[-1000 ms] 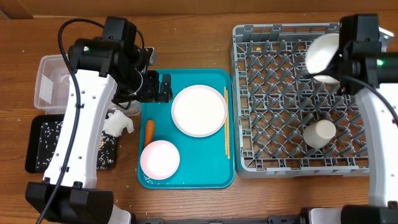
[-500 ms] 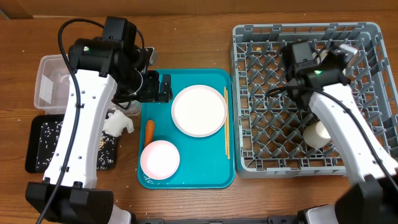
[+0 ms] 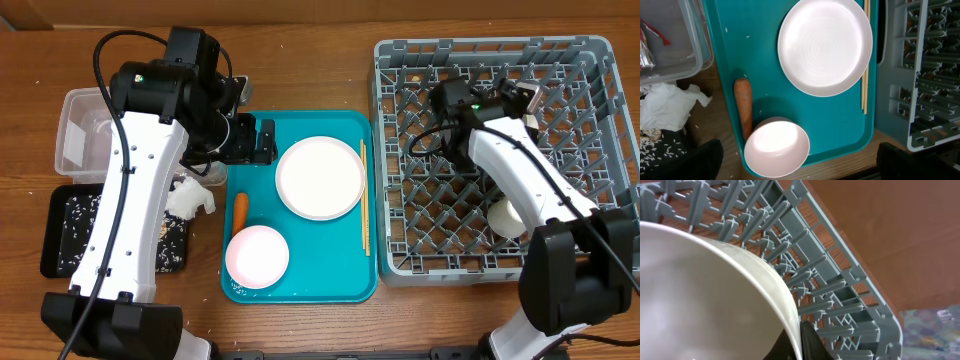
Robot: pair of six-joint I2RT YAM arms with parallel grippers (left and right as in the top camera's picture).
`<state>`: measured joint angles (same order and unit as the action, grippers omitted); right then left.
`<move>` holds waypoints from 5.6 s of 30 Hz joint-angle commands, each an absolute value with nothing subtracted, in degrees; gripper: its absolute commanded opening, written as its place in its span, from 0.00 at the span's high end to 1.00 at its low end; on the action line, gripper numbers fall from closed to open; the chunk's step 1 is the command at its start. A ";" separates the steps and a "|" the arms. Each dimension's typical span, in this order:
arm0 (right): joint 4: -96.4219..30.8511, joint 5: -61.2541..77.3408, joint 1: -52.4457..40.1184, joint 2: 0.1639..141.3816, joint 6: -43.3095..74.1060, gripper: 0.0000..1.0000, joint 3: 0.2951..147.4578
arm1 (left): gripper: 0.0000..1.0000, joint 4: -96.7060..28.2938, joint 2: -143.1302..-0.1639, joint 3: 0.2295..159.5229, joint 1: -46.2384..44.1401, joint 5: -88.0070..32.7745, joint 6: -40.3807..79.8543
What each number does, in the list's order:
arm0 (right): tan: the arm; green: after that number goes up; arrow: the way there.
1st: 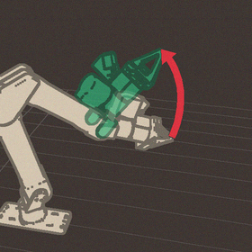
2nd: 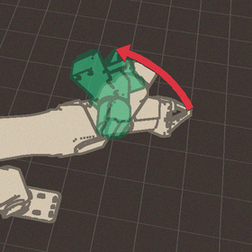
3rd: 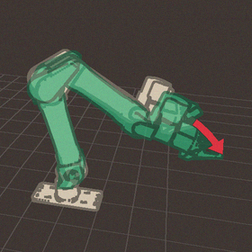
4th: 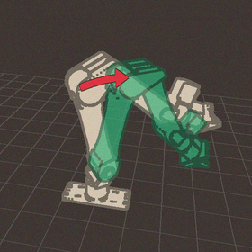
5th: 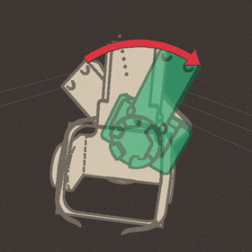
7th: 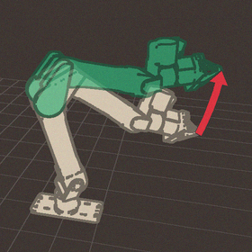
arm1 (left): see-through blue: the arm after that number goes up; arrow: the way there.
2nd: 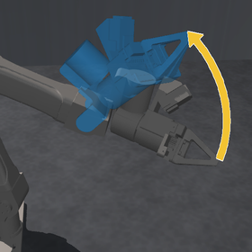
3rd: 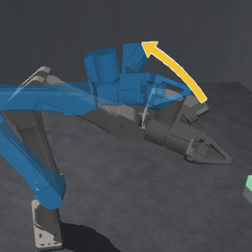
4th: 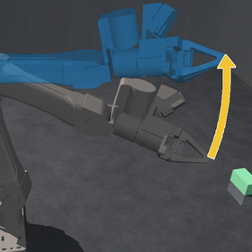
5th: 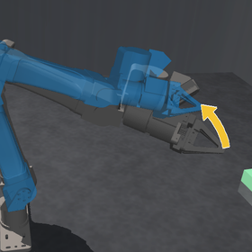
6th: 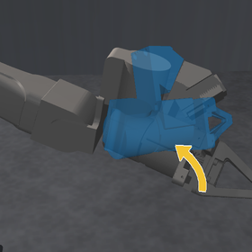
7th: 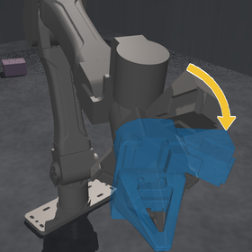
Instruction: Sort waste into correct bins and load items into the dishwasher
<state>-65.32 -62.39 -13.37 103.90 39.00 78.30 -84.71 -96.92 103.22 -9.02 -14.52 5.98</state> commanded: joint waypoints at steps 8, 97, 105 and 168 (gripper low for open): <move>-65.12 -60.40 -22.65 106.37 38.52 0.93 78.00 | 0.00 -84.82 -97.01 103.94 -9.39 -14.39 5.54; -64.49 -65.91 -14.39 106.52 34.02 0.96 84.42 | 0.00 -84.82 -97.01 103.94 -9.39 -14.39 5.54; -61.06 -62.89 -17.93 106.54 34.02 0.96 81.52 | 0.00 -84.82 -97.01 103.94 -9.39 -14.39 5.54; -68.40 -34.87 -32.99 98.15 29.52 0.00 86.32 | 0.00 -84.79 -97.01 103.94 -9.39 -14.41 5.54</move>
